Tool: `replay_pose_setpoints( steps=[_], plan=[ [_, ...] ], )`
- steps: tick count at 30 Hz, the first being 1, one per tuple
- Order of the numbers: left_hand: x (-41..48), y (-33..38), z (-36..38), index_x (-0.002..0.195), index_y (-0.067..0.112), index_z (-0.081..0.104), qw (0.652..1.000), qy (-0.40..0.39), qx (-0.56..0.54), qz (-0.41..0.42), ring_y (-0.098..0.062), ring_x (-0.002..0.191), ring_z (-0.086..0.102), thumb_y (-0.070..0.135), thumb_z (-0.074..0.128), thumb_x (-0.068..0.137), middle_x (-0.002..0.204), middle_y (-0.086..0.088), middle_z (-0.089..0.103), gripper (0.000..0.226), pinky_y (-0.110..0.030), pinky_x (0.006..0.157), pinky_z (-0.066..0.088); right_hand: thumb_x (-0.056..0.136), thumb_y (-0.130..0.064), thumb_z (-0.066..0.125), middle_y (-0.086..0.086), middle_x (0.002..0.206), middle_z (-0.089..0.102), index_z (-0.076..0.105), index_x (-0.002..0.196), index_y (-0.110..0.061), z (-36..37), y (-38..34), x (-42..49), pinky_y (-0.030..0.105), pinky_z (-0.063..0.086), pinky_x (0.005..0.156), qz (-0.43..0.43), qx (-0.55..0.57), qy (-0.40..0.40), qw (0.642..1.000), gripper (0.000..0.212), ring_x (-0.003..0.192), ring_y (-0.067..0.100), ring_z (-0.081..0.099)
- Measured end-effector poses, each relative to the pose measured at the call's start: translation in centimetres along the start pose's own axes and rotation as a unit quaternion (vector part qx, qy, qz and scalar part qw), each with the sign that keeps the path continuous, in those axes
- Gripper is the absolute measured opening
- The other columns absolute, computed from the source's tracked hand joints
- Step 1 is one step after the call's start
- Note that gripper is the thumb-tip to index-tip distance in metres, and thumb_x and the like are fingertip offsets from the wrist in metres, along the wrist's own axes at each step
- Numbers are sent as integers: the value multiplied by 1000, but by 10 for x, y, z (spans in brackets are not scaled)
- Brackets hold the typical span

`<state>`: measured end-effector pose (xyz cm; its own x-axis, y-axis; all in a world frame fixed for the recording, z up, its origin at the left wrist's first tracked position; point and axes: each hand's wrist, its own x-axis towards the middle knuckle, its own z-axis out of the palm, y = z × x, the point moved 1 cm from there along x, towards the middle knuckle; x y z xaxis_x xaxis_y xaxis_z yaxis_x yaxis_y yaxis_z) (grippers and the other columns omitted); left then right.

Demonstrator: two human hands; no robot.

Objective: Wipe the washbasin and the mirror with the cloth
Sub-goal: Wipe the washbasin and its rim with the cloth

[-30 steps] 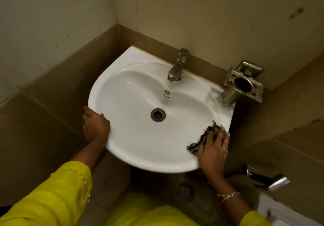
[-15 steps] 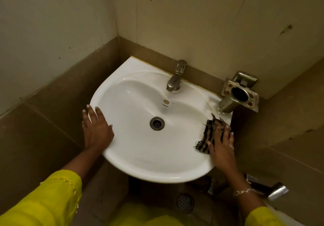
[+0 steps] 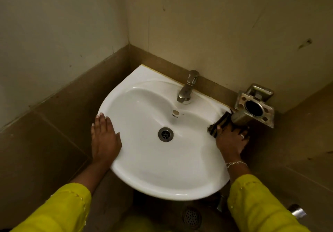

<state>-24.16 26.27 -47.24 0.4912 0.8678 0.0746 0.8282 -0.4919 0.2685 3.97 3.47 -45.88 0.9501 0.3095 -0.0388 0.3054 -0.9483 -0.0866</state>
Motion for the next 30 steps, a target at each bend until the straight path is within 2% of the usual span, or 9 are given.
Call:
replay_pose_setpoints(
  steps=[5, 7, 9, 11, 14, 20, 24, 28, 30],
  plan=[
    [0, 1, 0, 134, -10, 31, 1000, 6, -8, -1, -39, 138, 19, 14, 58, 82, 147, -28, 24, 63, -48, 112, 15, 96, -33, 40, 33, 133, 45, 29, 142, -2, -8, -25, 12, 65, 10, 106, 32, 46, 7, 998, 56, 125, 53, 34],
    [0, 0, 0, 134, -9, 31, 1000, 8, -9, -2, -39, 138, 18, 15, 57, 83, 147, -27, 23, 63, -48, 112, 14, 84, -29, 61, 29, 114, 61, 50, 127, 1, -15, -35, 13, 69, 36, 88, 8, 52, -7, 999, 54, 103, 47, 58],
    [0, 1, 0, 133, -10, 32, 1000, 12, -7, -3, -39, 137, 20, 14, 58, 82, 146, -28, 25, 62, -49, 111, 16, 77, -23, 64, 17, 94, 71, 65, 104, -2, -18, -47, 18, 52, 56, 62, 4, 72, 1, 997, 34, 80, 34, 69],
    [0, 1, 1, 133, -10, 33, 1000, 12, -4, -6, -40, 137, 22, 14, 59, 81, 146, -28, 26, 62, -50, 110, 18, 89, -18, 52, 27, 108, 65, 56, 116, 6, -17, -57, 23, 53, 54, 73, 2, 131, -26, 991, 37, 92, 40, 65],
    [1, 2, 1, 132, -9, 34, 1000, 15, -3, -9, -40, 136, 23, 13, 59, 82, 145, -28, 27, 61, -50, 110, 19, 92, -27, 48, 41, 134, 37, 38, 132, 9, -12, -78, 20, 68, 28, 96, 27, 127, -20, 991, 55, 120, 56, 38],
    [1, 1, 3, 129, -10, 39, 1000, 17, 1, -11, -42, 133, 30, 12, 63, 78, 142, -30, 33, 60, -51, 107, 24, 84, -37, 28, 34, 117, 57, 59, 115, 2, 4, -106, 37, 67, 39, 87, -30, 63, -1, 998, 58, 109, 49, 55],
    [1, 1, 2, 129, -10, 39, 1000, 15, 2, -11, -42, 133, 30, 12, 62, 79, 142, -29, 32, 60, -51, 108, 24, 86, -38, 29, 30, 122, 57, 57, 120, 0, 13, -120, 31, 66, 35, 92, -123, 22, -24, 992, 58, 113, 48, 53],
    [1, 0, 1, 130, -9, 39, 1000, 17, -10, -17, -41, 133, 30, 12, 62, 79, 143, -28, 32, 59, -49, 109, 22, 88, -37, 30, 24, 125, 57, 53, 124, -1, 21, -119, 17, 60, 35, 97, -190, -2, 33, 981, 56, 117, 42, 52],
    [1, 0, 1, 130, -8, 39, 999, 22, -12, -20, -40, 133, 31, 12, 62, 79, 143, -28, 33, 59, -48, 109, 23, 86, -32, 44, 24, 129, 53, 47, 129, -2, 31, -116, 8, 56, 30, 104, -237, -26, 82, 968, 53, 123, 41, 47]
  ],
)
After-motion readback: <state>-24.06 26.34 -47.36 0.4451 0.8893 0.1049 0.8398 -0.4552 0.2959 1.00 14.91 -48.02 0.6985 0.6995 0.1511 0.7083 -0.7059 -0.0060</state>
